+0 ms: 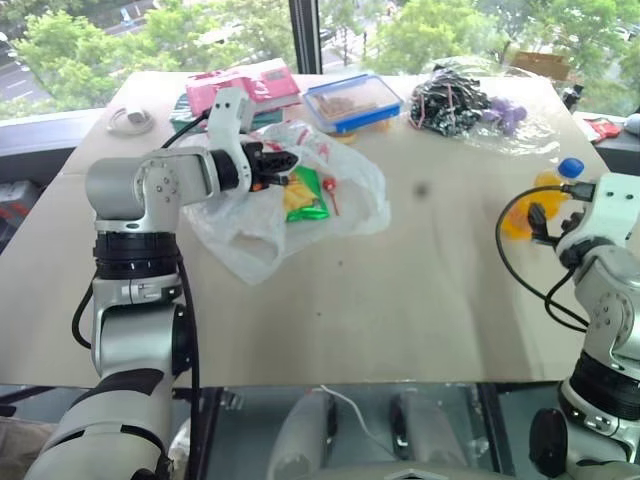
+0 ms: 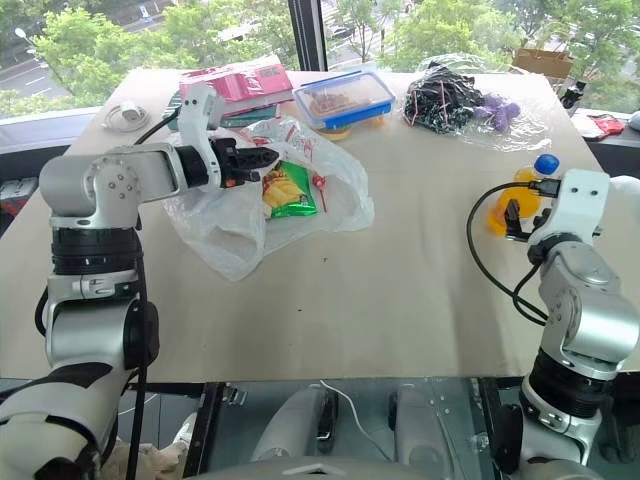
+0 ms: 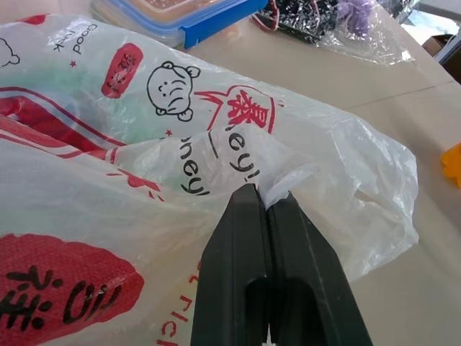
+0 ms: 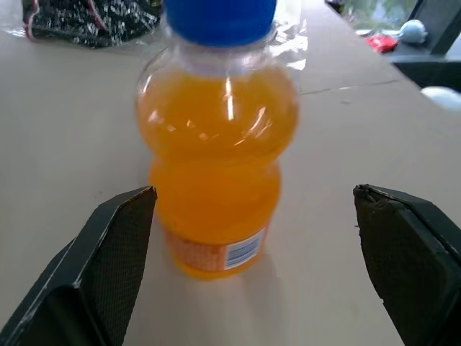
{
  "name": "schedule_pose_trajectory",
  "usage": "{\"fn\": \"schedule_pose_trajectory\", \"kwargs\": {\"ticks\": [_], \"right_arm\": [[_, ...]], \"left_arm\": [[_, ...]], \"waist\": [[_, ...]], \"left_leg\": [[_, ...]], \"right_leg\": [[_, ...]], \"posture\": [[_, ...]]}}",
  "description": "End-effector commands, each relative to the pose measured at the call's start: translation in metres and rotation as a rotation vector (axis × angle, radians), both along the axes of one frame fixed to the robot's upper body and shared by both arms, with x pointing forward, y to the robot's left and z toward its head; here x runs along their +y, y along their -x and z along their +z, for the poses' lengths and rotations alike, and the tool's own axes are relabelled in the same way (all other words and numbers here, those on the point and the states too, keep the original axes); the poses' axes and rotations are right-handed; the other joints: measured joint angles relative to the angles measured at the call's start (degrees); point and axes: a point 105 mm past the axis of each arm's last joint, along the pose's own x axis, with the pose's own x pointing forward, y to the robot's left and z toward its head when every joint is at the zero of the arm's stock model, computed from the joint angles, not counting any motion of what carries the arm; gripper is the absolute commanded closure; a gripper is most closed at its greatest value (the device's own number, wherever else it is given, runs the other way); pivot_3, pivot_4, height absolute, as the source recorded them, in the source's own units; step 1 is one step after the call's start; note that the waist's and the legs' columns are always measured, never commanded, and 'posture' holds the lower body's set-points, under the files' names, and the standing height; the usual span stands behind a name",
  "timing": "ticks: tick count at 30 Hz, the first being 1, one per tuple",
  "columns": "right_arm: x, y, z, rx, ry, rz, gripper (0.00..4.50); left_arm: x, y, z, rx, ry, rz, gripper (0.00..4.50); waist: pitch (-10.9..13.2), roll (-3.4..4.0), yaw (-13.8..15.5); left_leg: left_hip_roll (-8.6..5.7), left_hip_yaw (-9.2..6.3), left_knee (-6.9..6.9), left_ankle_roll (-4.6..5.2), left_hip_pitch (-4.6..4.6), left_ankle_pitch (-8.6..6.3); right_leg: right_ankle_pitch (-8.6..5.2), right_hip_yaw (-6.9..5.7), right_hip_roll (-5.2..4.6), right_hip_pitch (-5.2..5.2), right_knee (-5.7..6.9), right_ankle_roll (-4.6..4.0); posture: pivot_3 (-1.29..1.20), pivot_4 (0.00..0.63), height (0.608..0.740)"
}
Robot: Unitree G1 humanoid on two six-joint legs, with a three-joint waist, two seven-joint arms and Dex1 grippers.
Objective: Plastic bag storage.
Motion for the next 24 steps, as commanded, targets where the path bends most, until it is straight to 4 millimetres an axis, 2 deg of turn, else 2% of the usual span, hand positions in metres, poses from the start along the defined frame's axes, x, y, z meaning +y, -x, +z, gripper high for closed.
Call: {"fn": "schedule_pose_trajectory", "kwargs": {"ticks": [1, 8, 9, 10, 12, 14, 15, 18, 21, 24], "right_arm": [[0.006, -0.004, 0.012, -0.046, 0.035, 0.056, 0.06], [0.003, -0.035, 0.005, -0.038, -0.008, 0.076, 0.06], [-0.001, -0.040, 0.004, -0.037, -0.006, 0.073, 0.45], [-0.003, -0.042, 0.004, -0.036, -0.002, 0.070, 0.57], [-0.008, -0.045, 0.004, -0.042, -0.004, 0.068, 1.19], [-0.010, -0.045, 0.006, -0.048, 0.001, 0.074, 2.00], [-0.010, -0.044, 0.007, -0.050, 0.010, 0.080, 2.13], [0.001, -0.038, 0.017, -0.076, 0.024, 0.151, 2.15], [0.040, -0.027, 0.041, -0.147, -0.030, 0.351, 2.15], [0.116, 0.005, 0.064, -0.214, -0.050, 0.733, 2.15]], "left_arm": [[0.001, 0.004, 0.014, -0.050, -0.006, -0.002, 4.50], [-0.003, 0.005, 0.015, -0.051, -0.007, -0.008, 4.50], [-0.003, 0.005, 0.015, -0.052, -0.009, -0.008, 4.50], [-0.003, 0.006, 0.016, -0.053, -0.010, -0.007, 4.50], [-0.002, 0.006, 0.017, -0.054, -0.011, -0.006, 4.50], [-0.001, 0.007, 0.017, -0.053, -0.012, -0.002, 4.50], [0.000, 0.007, 0.017, -0.053, -0.013, 0.000, 4.50], [0.001, 0.007, 0.018, -0.051, -0.011, 0.003, 4.50], [0.001, 0.007, 0.019, -0.045, 0.009, 0.006, 4.50], [-0.001, 0.005, 0.020, -0.042, 0.017, 0.002, 4.50]], "waist": [[0.0, 0.00, -0.1], [0.0, 0.00, -0.1], [0.0, 0.00, -0.1], [0.0, 0.00, -0.1], [0.0, 0.00, 0.0], [0.0, 0.00, 0.0], [0.0, 0.00, 0.0], [0.0, 0.00, 0.1], [0.0, 0.04, -0.1], [0.1, 0.16, -0.7]], "left_leg": [[0.01, 0.00, 0.00, 0.00, 0.01, 0.00], [0.00, 0.03, 0.00, 0.00, 0.01, 0.01], [0.00, 0.01, 0.00, -0.04, 0.00, 0.03], [0.00, 0.02, 0.00, -0.04, 0.00, 0.03], [0.00, 0.02, 0.00, -0.06, -0.01, 0.04], [0.00, 0.01, 0.00, -0.05, -0.01, 0.03], [0.00, -0.01, 0.00, -0.05, -0.01, 0.03], [0.00, -0.01, 0.00, -0.03, -0.02, 0.02], [0.00, -0.01, 0.00, -0.03, -0.04, 0.02], [0.06, 0.02, -0.01, 0.01, -0.03, 0.00]], "right_leg": [[0.00, 0.00, 0.01, 0.00, 0.00, 0.00], [0.00, 0.03, 0.00, 0.01, 0.00, 0.00], [0.00, 0.02, 0.01, 0.00, -0.01, 0.00], [0.00, 0.02, 0.01, 0.00, -0.01, 0.00], [0.00, 0.01, 0.00, 0.00, -0.02, 0.00], [0.00, 0.01, 0.00, 0.02, -0.03, 0.00], [0.00, 0.00, 0.00, 0.02, -0.03, 0.00], [0.00, 0.00, -0.01, 0.02, -0.03, 0.00], [0.00, 0.00, -0.01, 0.01, -0.04, 0.00], [0.00, 0.05, 0.02, -0.03, -0.01, 0.00]], "posture": [[0.00, 0.150, 0.740], [0.00, 0.150, 0.740], [0.00, 0.150, 0.740], [0.00, 0.150, 0.740], [0.00, 0.150, 0.740], [0.00, 0.150, 0.740], [0.00, 0.150, 0.740], [0.00, 0.150, 0.740], [0.00, 0.150, 0.740], [0.00, 0.150, 0.740]]}}
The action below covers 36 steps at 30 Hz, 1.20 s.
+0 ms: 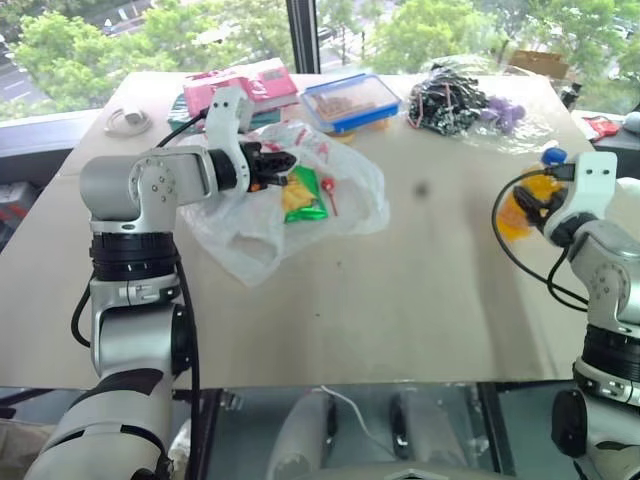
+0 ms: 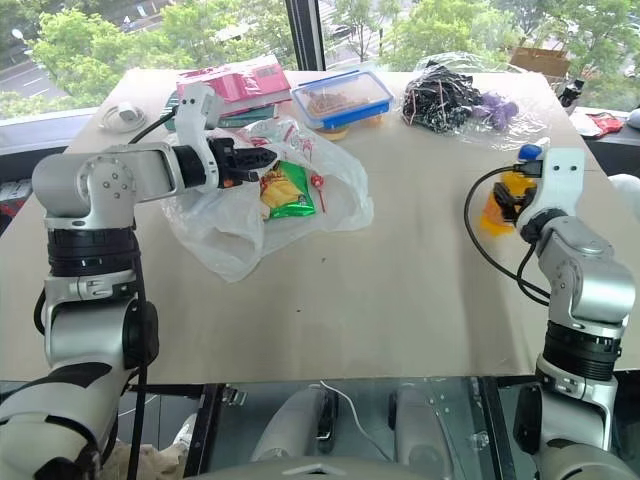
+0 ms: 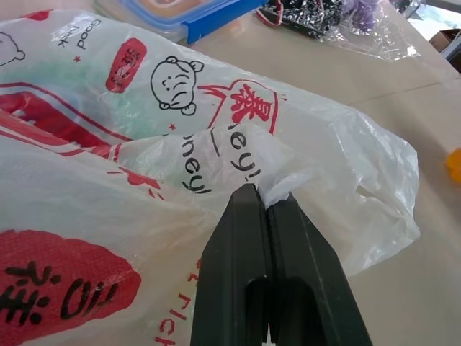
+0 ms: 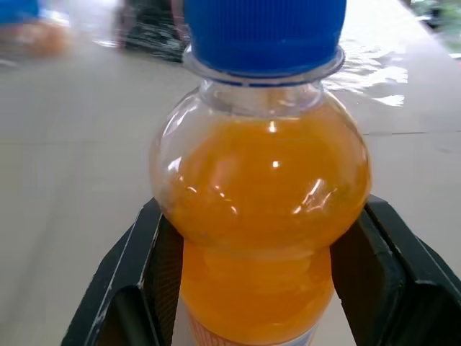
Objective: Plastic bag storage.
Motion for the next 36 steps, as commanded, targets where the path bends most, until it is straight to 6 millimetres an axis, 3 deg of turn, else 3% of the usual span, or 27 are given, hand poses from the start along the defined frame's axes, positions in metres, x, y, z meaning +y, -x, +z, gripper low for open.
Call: {"fn": "schedule_pose_trajectory", "kwargs": {"ticks": [1, 4, 9, 16, 21, 26, 31, 36], "right_arm": [[0.093, 0.044, 0.056, -0.208, -0.007, 0.461, 2.15], [0.133, 0.053, 0.061, -0.230, -0.051, 0.578, 2.15], [0.198, 0.040, 0.047, -0.151, -0.224, 0.692, 2.15], [0.256, 0.015, 0.032, -0.070, -0.274, 0.808, 2.15], [0.280, -0.005, 0.031, -0.011, -0.368, 0.824, 2.15], [0.298, -0.024, 0.017, 0.077, -0.351, 0.808, 2.15], [0.289, -0.055, 0.021, 0.158, -0.494, 0.712, 2.15], [0.285, -0.072, 0.034, 0.208, -0.694, 0.647, 2.15]], "left_arm": [[-0.003, 0.002, 0.020, -0.061, 0.022, -0.017, 4.50], [-0.004, 0.002, 0.021, -0.060, 0.029, -0.024, 4.50], [-0.004, 0.006, 0.031, -0.066, 0.082, -0.050, 4.50], [-0.003, 0.018, 0.046, -0.090, 0.117, -0.095, 4.50], [-0.004, 0.030, 0.055, -0.109, 0.144, -0.134, 4.50], [-0.008, 0.041, 0.057, -0.126, 0.156, -0.177, 4.50], [-0.005, 0.045, 0.041, -0.097, 0.100, -0.168, 4.50], [-0.001, 0.046, 0.025, -0.067, 0.045, -0.144, 4.50]], "waist": [[0.0, 0.01, -0.7], [0.0, 0.01, -1.0], [0.0, -0.04, -0.7], [0.0, -0.04, -0.7], [0.0, -0.04, -1.0], [0.0, -0.03, -1.0], [0.0, -0.03, -1.2], [0.0, -0.02, -1.1]], "left_leg": [[0.05, 0.00, -0.02, 0.00, -0.01, 0.00], [0.18, -0.02, -0.02, 0.01, 0.04, -0.01], [0.09, -0.04, 0.08, 0.00, 0.03, 0.00], [-0.04, -0.08, 0.06, -0.23, -0.01, 0.13], [-0.01, -0.10, 0.03, -0.25, 0.00, 0.14], [-0.03, -0.08, -0.02, -0.26, -0.01, 0.14], [-0.02, -0.09, -0.06, -0.27, 0.03, 0.14], [0.00, -0.07, -0.20, -0.30, 0.01, 0.15]], "right_leg": [[0.00, 0.00, 0.04, -0.03, 0.01, 0.00], [0.00, 0.00, 0.19, -0.01, 0.01, -0.01], [0.01, -0.01, 0.11, 0.02, 0.04, 0.00], [0.01, -0.05, 0.01, -0.01, 0.03, 0.00], [0.01, -0.06, 0.03, -0.04, 0.04, 0.00], [0.01, -0.04, -0.01, -0.04, 0.00, -0.01], [0.01, -0.03, -0.02, -0.04, 0.02, -0.01], [0.01, 0.00, -0.02, -0.10, -0.04, -0.02]], "posture": [[0.00, 0.150, 0.740], [0.00, 0.150, 0.740], [0.00, 0.150, 0.740], [0.00, 0.150, 0.740], [0.00, 0.150, 0.740], [0.00, 0.150, 0.740], [0.00, 0.150, 0.740], [0.00, 0.150, 0.740]]}}
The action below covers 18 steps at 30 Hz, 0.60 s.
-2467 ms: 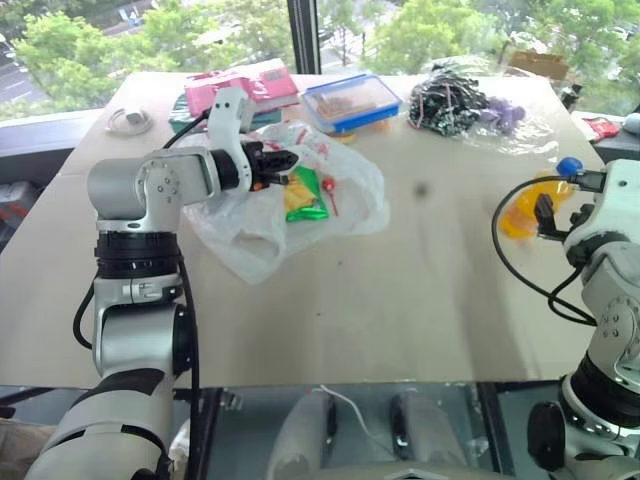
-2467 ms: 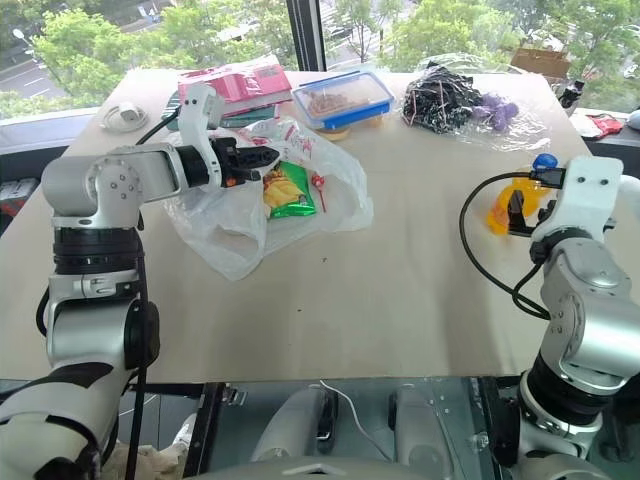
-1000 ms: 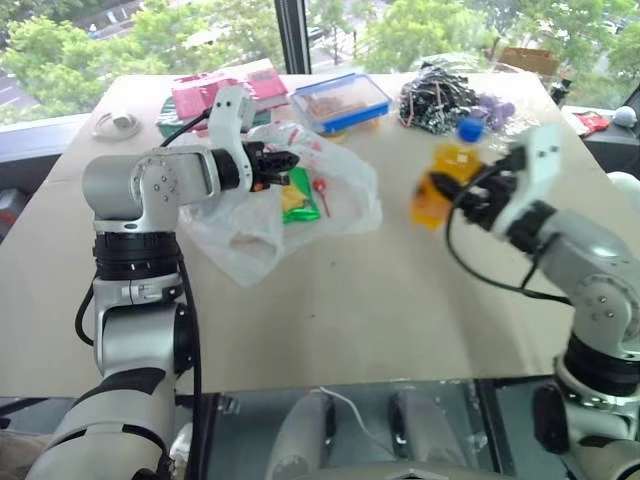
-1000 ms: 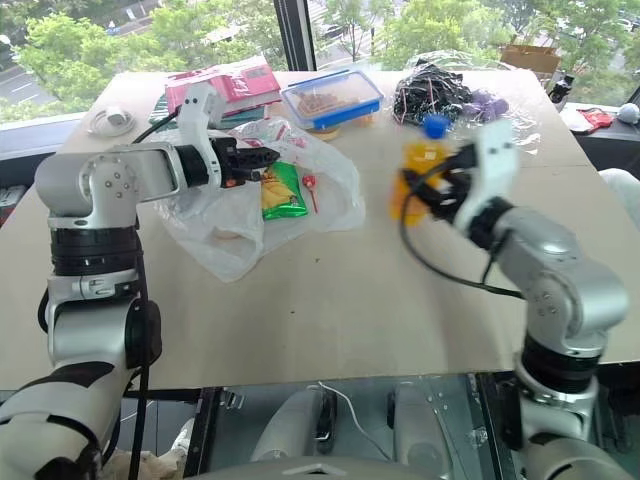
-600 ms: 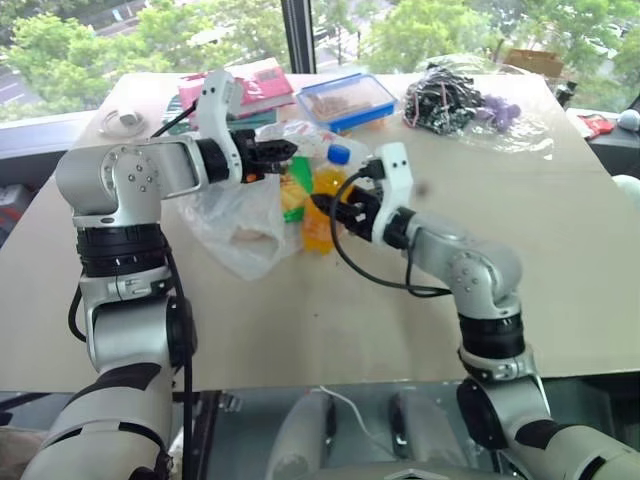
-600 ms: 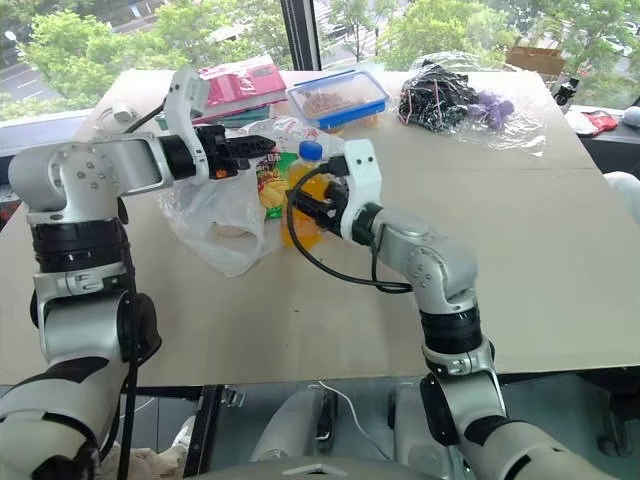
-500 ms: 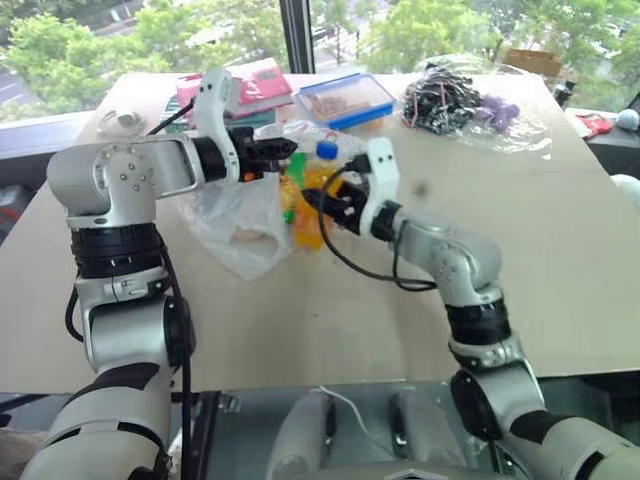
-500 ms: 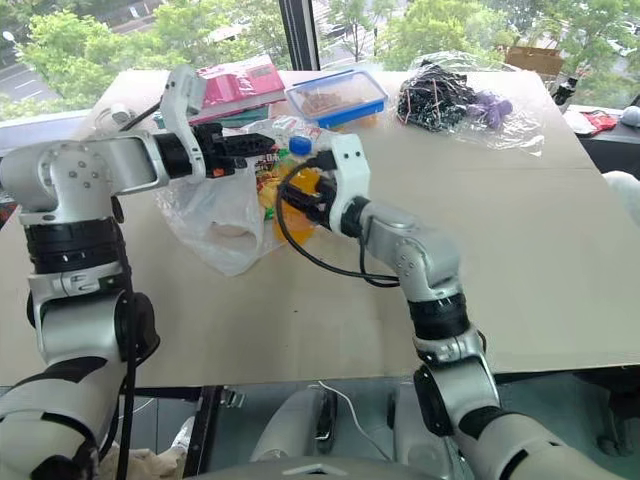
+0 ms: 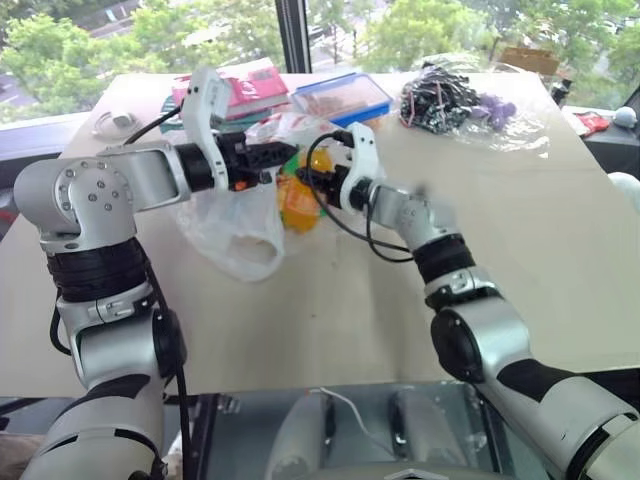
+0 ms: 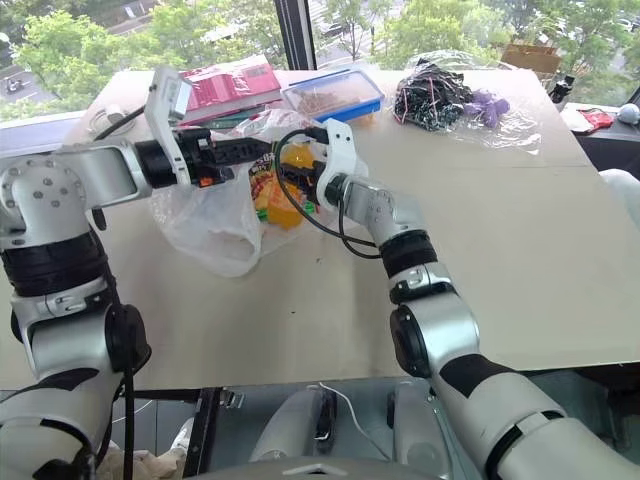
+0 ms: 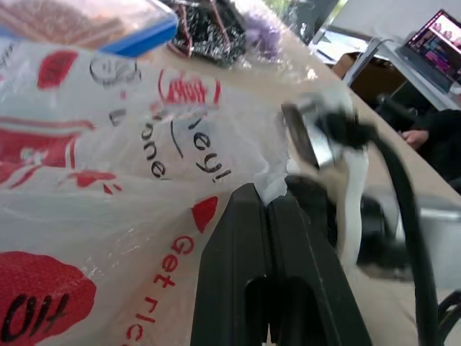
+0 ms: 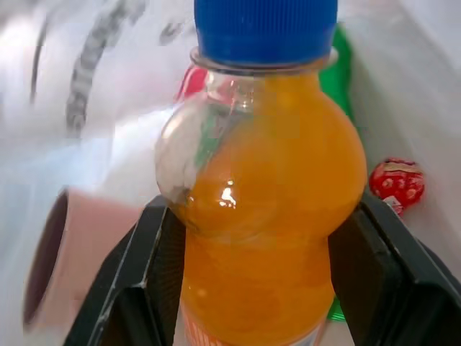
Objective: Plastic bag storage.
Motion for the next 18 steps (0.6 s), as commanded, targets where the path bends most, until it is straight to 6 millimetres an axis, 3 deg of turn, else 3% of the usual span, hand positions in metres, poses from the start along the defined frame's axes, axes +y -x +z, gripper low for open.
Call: {"fn": "schedule_pose_trajectory", "kwargs": {"ticks": [1, 6, 8, 12, 15, 18], "right_arm": [[0.011, -0.005, 0.038, -0.033, -0.143, -0.014, 2.15], [0.034, -0.002, 0.034, -0.023, -0.158, -0.033, 2.15], [0.043, 0.002, 0.027, -0.067, -0.084, -0.021, 2.15], [0.051, 0.010, 0.018, -0.212, 0.054, 0.065, 0.25], [0.045, 0.012, 0.028, -0.367, 0.141, 0.099, 0.07], [0.020, 0.015, 0.039, -0.528, 0.235, 0.068, 0.07]], "left_arm": [[-0.002, 0.005, 0.007, -0.052, -0.035, -0.007, 4.50], [-0.003, 0.002, 0.002, -0.048, -0.048, 0.011, 4.50], [-0.005, 0.001, 0.002, -0.048, -0.045, 0.016, 4.50], [-0.005, -0.004, 0.004, -0.058, -0.034, 0.046, 4.50], [-0.003, -0.009, 0.006, -0.058, -0.013, 0.068, 4.50], [-0.002, -0.015, 0.006, -0.058, 0.000, 0.088, 4.50]], "waist": [[0.0, 0.00, 0.0], [0.0, 0.00, 0.0], [0.0, 0.00, 0.0], [0.0, 0.00, 0.0], [0.0, 0.00, -0.2], [0.0, -0.01, 0.0]], "left_leg": [[0.00, -0.01, 0.00, 0.00, -0.02, 0.00], [-0.01, 0.00, -0.08, -0.01, -0.02, 0.00], [-0.02, -0.01, -0.11, -0.01, -0.02, 0.00], [-0.04, 0.01, -0.11, -0.01, -0.03, 0.00], [-0.03, 0.01, -0.12, -0.02, -0.02, 0.01], [-0.02, -0.02, -0.13, -0.03, -0.03, 0.02]], "right_leg": [[0.00, -0.01, 0.00, 0.00, -0.03, 0.00], [0.00, -0.02, -0.01, 0.01, -0.15, 0.00], [0.00, -0.02, -0.01, 0.01, -0.17, 0.00], [0.00, 0.00, -0.03, 0.01, -0.18, 0.00], [0.00, 0.00, -0.01, -0.01, -0.17, 0.00], [0.00, -0.02, -0.02, -0.02, -0.17, 0.00]], "posture": [[0.00, 0.150, 0.740], [0.00, 0.150, 0.740], [0.00, 0.150, 0.740], [0.00, 0.150, 0.740], [0.00, 0.150, 0.740], [0.00, 0.150, 0.740]]}}
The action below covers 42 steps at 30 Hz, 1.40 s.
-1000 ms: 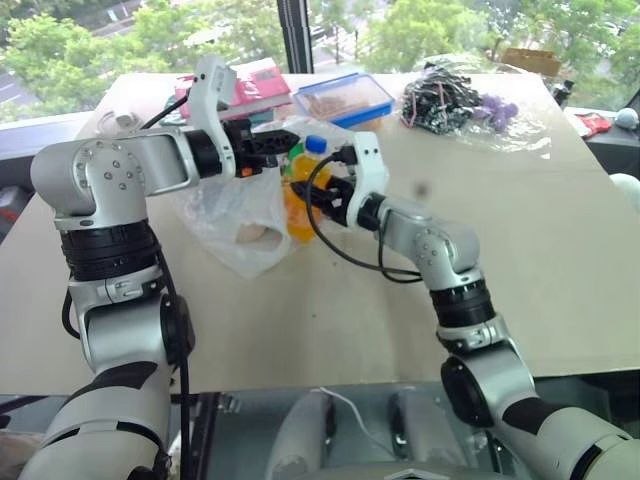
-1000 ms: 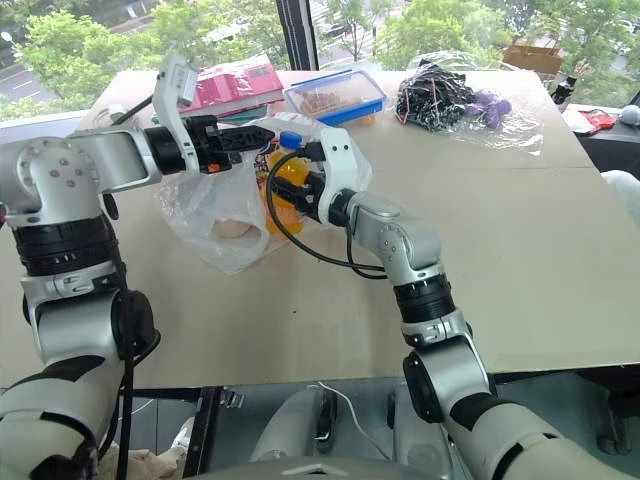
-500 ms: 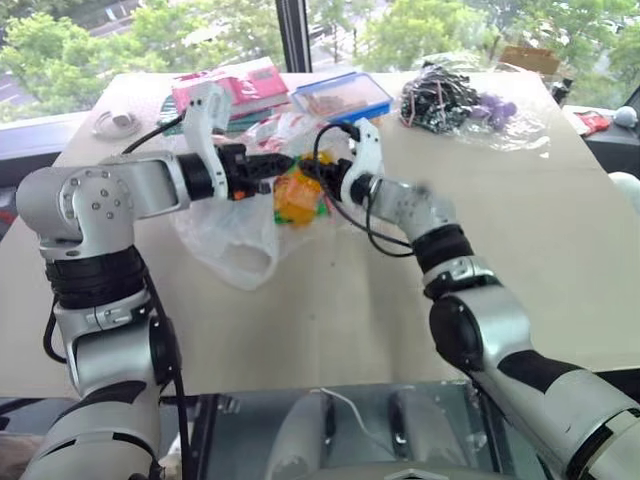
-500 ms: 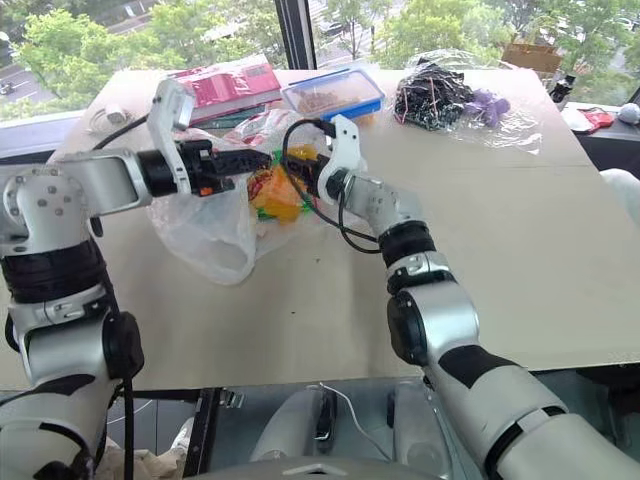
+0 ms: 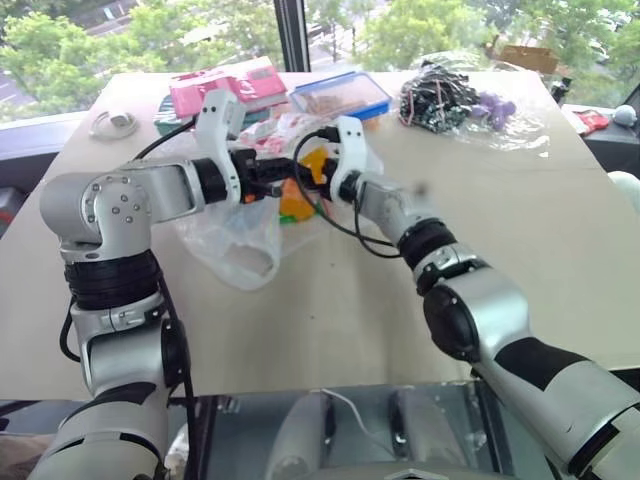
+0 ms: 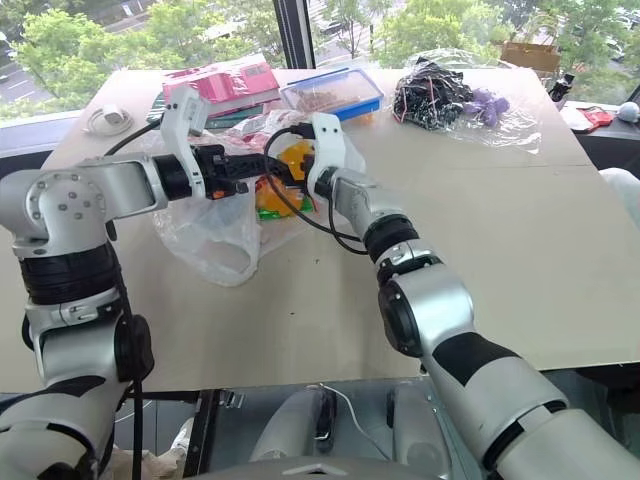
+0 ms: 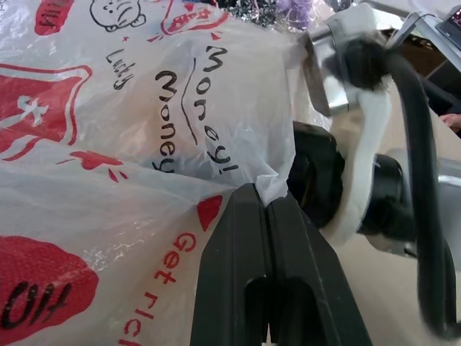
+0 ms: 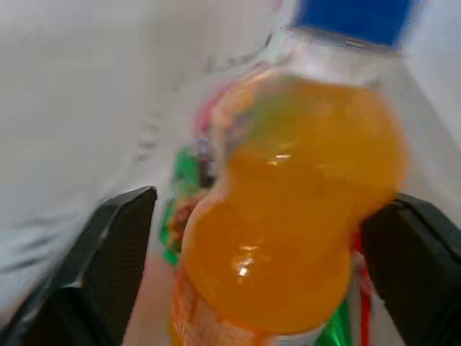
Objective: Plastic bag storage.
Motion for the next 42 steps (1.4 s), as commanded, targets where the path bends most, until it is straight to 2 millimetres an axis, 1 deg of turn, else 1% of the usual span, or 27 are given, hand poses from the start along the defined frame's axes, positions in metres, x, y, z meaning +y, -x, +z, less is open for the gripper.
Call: {"fn": "schedule_pose_trajectory", "kwargs": {"ticks": [1, 4, 7, 10, 12, 16, 18, 19, 21, 23, 26, 27, 29, 30, 31, 32, 33, 34, 37, 39, 41, 42], "right_arm": [[-0.004, 0.017, 0.031, -0.204, 0.028, 0.033, 0.07], [-0.032, 0.030, 0.034, -0.270, 0.088, -0.014, 0.07], [-0.051, 0.049, 0.038, -0.319, 0.148, -0.014, 0.07], [-0.071, 0.065, 0.044, -0.352, 0.193, -0.043, 0.07], [-0.077, 0.077, 0.046, -0.375, 0.220, -0.023, 0.07], [-0.085, 0.113, 0.051, -0.401, 0.253, 0.068, 0.07], [-0.085, 0.125, 0.053, -0.386, 0.225, 0.104, 0.07], [-0.085, 0.126, 0.052, -0.368, 0.205, 0.114, 0.07], [-0.084, 0.121, 0.047, -0.330, 0.192, 0.096, 0.07], [-0.086, 0.100, 0.030, -0.288, 0.269, 0.011, 0.07], [-0.087, 0.073, 0.004, -0.232, 0.312, -0.054, 0.07], [-0.088, 0.068, -0.002, -0.216, 0.307, -0.063, 0.07], [-0.083, 0.068, -0.008, -0.213, 0.279, -0.012, 0.07], [-0.079, 0.071, -0.007, -0.224, 0.264, 0.018, 0.00], [-0.076, 0.074, -0.005, -0.235, 0.245, 0.047, 0.00], [-0.072, 0.083, 0.001, -0.248, 0.202, 0.093, 0.00], [-0.069, 0.092, 0.007, -0.271, 0.175, 0.134, 0.00], [-0.068, 0.100, 0.013, -0.319, 0.172, 0.161, 0.00], [-0.074, 0.125, 0.031, -0.377, 0.094, 0.255, 0.00], [-0.081, 0.136, 0.040, -0.406, 0.065, 0.289, 0.00], [-0.087, 0.144, 0.044, -0.451, 0.087, 0.297, 0.00], [-0.092, 0.146, 0.045, -0.457, 0.094, 0.303, 0.00]], "left_arm": [[0.004, -0.007, 0.013, -0.058, 0.014, 0.035, 4.50], [0.006, -0.014, 0.014, -0.052, 0.043, 0.049, 4.50], [0.008, -0.020, 0.015, -0.049, 0.045, 0.062, 4.50], [0.008, -0.024, 0.015, -0.051, 0.043, 0.064, 4.50], [0.008, -0.026, 0.016, -0.055, 0.040, 0.063, 4.50], [0.006, -0.027, 0.016, -0.062, 0.038, 0.055, 4.50], [0.005, -0.026, 0.014, -0.062, 0.027, 0.050, 4.50], [0.004, -0.026, 0.013, -0.067, 0.019, 0.044, 4.50], [0.000, -0.025, 0.014, -0.077, 0.023, 0.024, 4.50], [-0.010, -0.019, 0.019, -0.111, 0.039, -0.035, 4.50], [-0.026, -0.001, 0.030, -0.203, 0.106, -0.188, 4.50], [-0.028, 0.004, 0.029, -0.207, 0.103, -0.220, 4.50], [-0.030, 0.016, 0.028, -0.183, 0.124, -0.299, 4.50], [-0.030, 0.021, 0.029, -0.177, 0.125, -0.327, 4.09], [-0.031, 0.026, 0.029, -0.177, 0.122, -0.352, 3.94], [-0.033, 0.032, 0.028, -0.176, 0.117, -0.377, 3.68], [-0.034, 0.037, 0.026, -0.173, 0.105, -0.393, 3.01], [-0.035, 0.040, 0.023, -0.183, 0.074, -0.394, 2.85], [-0.041, 0.045, 0.017, -0.231, 0.014, -0.402, 1.94], [-0.048, 0.052, 0.019, -0.257, 0.051, -0.440, 1.94], [-0.048, 0.053, 0.017, -0.307, 0.035, -0.428, 1.94], [-0.049, 0.054, 0.014, -0.304, 0.027, -0.440, 1.94]], "waist": [[0.0, 0.00, 0.3], [0.0, 0.00, 0.4], [0.0, 0.00, 0.6], [0.0, 0.00, 0.5], [0.0, 0.00, 0.4], [0.0, 0.00, 0.5], [0.0, -0.01, 0.5], [0.0, -0.01, 0.5], [0.0, -0.01, 0.5], [0.0, -0.02, 0.5], [0.0, -0.04, 0.5], [0.0, -0.04, 0.5], [0.0, -0.03, 0.4], [0.0, -0.03, 0.4], [0.0, -0.03, 0.3], [0.0, -0.03, 0.2], [0.0, -0.03, 0.2], [0.0, -0.03, 0.2], [0.0, -0.02, 0.4], [0.0, -0.03, 0.6], [0.0, -0.03, 0.8], [0.0, -0.03, 0.8]], "left_leg": [[0.00, 0.00, 0.00, 0.00, 0.00, 0.00], [-0.06, -0.02, 0.06, 0.00, -0.01, 0.00], [-0.07, -0.06, 0.12, 0.01, -0.05, 0.00], [-0.07, -0.07, 0.14, 0.01, -0.04, 0.00], [-0.06, -0.07, 0.14, 0.01, -0.04, 0.00], [-0.04, -0.05, 0.13, 0.03, -0.05, -0.01], [-0.06, -0.04, 0.15, 0.05, -0.05, -0.02], [-0.06, -0.04, 0.16, 0.15, -0.05, -0.08], [-0.05, -0.05, 0.17, 0.26, -0.02, -0.14], [-0.05, -0.05, 0.21, 0.26, 0.00, -0.13], [-0.05, 0.01, 0.25, 0.23, 0.06, -0.12], [-0.06, 0.03, 0.25, 0.15, 0.05, -0.07], [-0.05, 0.02, 0.24, 0.04, 0.02, 0.00], [-0.03, 0.01, 0.23, 0.04, 0.00, 0.00], [-0.03, 0.01, 0.22, 0.04, 0.00, 0.00], [-0.02, 0.02, 0.21, 0.04, 0.00, -0.01], [-0.02, 0.03, 0.21, 0.05, 0.00, -0.01], [-0.01, 0.03, 0.21, 0.06, 0.01, -0.01], [0.00, 0.00, 0.21, 0.26, 0.01, -0.14], [0.01, -0.02, 0.24, 0.27, 0.02, -0.14], [0.01, -0.10, 0.29, 0.29, 0.03, -0.15], [0.01, -0.09, 0.29, 0.29, 0.07, -0.15]], "right_leg": [[0.00, 0.00, -0.01, 0.01, -0.01, 0.00], [0.00, -0.01, -0.04, 0.03, 0.01, 0.00], [0.00, -0.06, -0.04, 0.03, 0.05, 0.01], [0.00, -0.07, -0.04, 0.04, 0.07, 0.01], [0.00, -0.07, -0.03, 0.03, 0.09, 0.00], [0.00, -0.06, -0.02, 0.02, 0.08, 0.00], [0.00, -0.06, -0.04, 0.04, 0.06, 0.01], [0.00, -0.06, -0.04, 0.04, 0.07, 0.01], [0.00, -0.06, -0.03, 0.06, 0.09, 0.01], [0.00, -0.06, -0.03, 0.06, 0.15, 0.01], [0.00, -0.03, -0.04, 0.11, 0.18, 0.01], [0.00, -0.02, -0.05, 0.10, 0.18, 0.00], [0.00, -0.01, -0.04, 0.08, 0.16, 0.00], [0.00, -0.02, -0.02, 0.07, 0.11, 0.00], [0.00, -0.02, -0.02, 0.07, 0.11, 0.00], [0.00, -0.01, -0.01, 0.07, 0.10, 0.00], [0.00, 0.01, -0.01, 0.07, 0.08, 0.00], [0.00, 0.02, -0.01, 0.07, 0.09, 0.00], [0.00, -0.02, -0.02, 0.09, 0.08, 0.01], [0.00, -0.05, -0.02, 0.13, 0.07, 0.01], [0.00, -0.13, -0.02, 0.20, 0.04, 0.01], [0.00, -0.12, -0.04, 0.26, 0.02, 0.01]], "posture": [[0.00, 0.150, 0.740], [0.00, 0.150, 0.740], [0.00, 0.150, 0.740], [0.00, 0.150, 0.740], [0.00, 0.150, 0.740], [0.00, 0.150, 0.740], [0.00, 0.150, 0.740], [0.00, 0.150, 0.740], [0.00, 0.150, 0.740], [0.00, 0.150, 0.740], [0.00, 0.150, 0.740], [0.00, 0.150, 0.740], [0.00, 0.150, 0.740], [0.00, 0.150, 0.740], [0.00, 0.150, 0.740], [0.00, 0.150, 0.740], [0.00, 0.150, 0.740], [0.00, 0.150, 0.740], [0.00, 0.150, 0.740], [0.00, 0.150, 0.740], [0.00, 0.150, 0.740], [0.00, 0.150, 0.740]]}}
